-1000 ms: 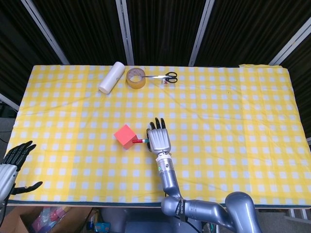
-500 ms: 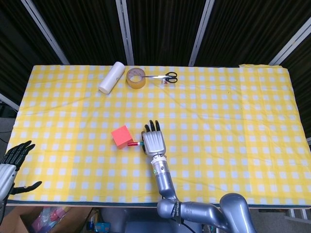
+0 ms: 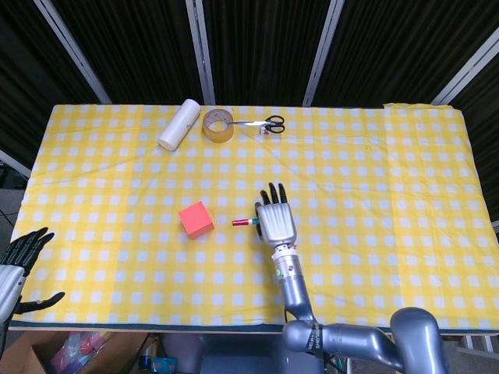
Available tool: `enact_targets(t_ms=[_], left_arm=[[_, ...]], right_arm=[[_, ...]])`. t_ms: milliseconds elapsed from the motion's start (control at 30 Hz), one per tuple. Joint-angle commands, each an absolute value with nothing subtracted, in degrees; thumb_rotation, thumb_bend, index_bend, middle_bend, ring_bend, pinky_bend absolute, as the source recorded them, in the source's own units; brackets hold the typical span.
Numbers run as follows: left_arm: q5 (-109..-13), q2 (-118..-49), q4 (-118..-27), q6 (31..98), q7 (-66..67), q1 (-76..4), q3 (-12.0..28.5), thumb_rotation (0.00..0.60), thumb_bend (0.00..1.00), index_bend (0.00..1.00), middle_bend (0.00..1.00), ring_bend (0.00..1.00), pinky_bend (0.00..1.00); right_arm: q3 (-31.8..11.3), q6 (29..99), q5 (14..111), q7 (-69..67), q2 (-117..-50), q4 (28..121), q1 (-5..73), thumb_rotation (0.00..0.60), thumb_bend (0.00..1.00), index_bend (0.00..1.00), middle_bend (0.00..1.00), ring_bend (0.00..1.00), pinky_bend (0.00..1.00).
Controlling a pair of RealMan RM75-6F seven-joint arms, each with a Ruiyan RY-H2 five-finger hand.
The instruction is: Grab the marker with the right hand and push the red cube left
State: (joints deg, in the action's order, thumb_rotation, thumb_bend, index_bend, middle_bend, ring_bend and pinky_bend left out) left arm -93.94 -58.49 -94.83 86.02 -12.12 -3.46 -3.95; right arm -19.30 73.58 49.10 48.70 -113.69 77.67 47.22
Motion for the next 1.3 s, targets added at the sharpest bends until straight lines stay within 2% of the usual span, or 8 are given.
enact_targets(t_ms=[33, 167, 300, 767, 900, 1067, 1300], left_arm=[[-93.8, -58.6, -94.9, 86.0, -11.7, -3.4, -4.0, 0.6, 0.0, 0.0, 0.0, 0.0, 0.0], [-94.0, -58.9, -95.0, 85.9, -10.7, -3.3, -4.1, 0.6, 0.0, 0.0, 0.0, 0.0, 0.0], [-93.9, -59.2, -95.2, 85.9, -9.8, -3.2, -4.0, 0.6, 0.0, 0.0, 0.0, 0.0, 0.0], [-94.0, -60.1, -95.5, 85.8, -7.1, -3.2, -3.9, 0.6, 0.0, 0.0, 0.0, 0.0, 0.0], [-93.9, -60.2, -95.5, 85.8, -7.0, -3.2, -3.8, 0.6, 0.0, 0.0, 0.0, 0.0, 0.0], [-93.8, -60.2, -95.3, 85.6, -7.1, -3.3, -3.7, 0.6, 0.0, 0.0, 0.0, 0.0, 0.0], [-93.9, -60.1, -95.1, 85.8, -7.3, -3.3, -3.7, 0.6, 0.0, 0.0, 0.0, 0.0, 0.0]], right_arm=[[-16.9, 75.0, 50.8, 48.2, -106.6, 82.6, 43.2, 0.6, 0.49, 0.58, 0.23, 0.04, 0.0], [-16.1, 74.2, 50.1, 45.9, -100.7, 84.6, 40.1, 0.6, 0.49, 0.58, 0.23, 0.04, 0.0], [-15.5, 73.4, 49.7, 44.0, -97.7, 83.7, 38.3, 0.6, 0.49, 0.58, 0.23, 0.04, 0.0], [-14.2, 69.1, 47.7, 39.7, -97.4, 76.5, 36.4, 0.6, 0.49, 0.57, 0.23, 0.04, 0.0], [-14.0, 69.0, 48.0, 39.0, -98.0, 75.6, 36.2, 0.6, 0.49, 0.5, 0.22, 0.04, 0.0], [-14.1, 69.9, 47.0, 40.4, -98.2, 76.8, 35.8, 0.6, 0.49, 0.33, 0.18, 0.01, 0.0], [-13.9, 72.7, 46.1, 42.9, -96.7, 82.6, 34.7, 0.6, 0.49, 0.31, 0.16, 0.0, 0.0]])
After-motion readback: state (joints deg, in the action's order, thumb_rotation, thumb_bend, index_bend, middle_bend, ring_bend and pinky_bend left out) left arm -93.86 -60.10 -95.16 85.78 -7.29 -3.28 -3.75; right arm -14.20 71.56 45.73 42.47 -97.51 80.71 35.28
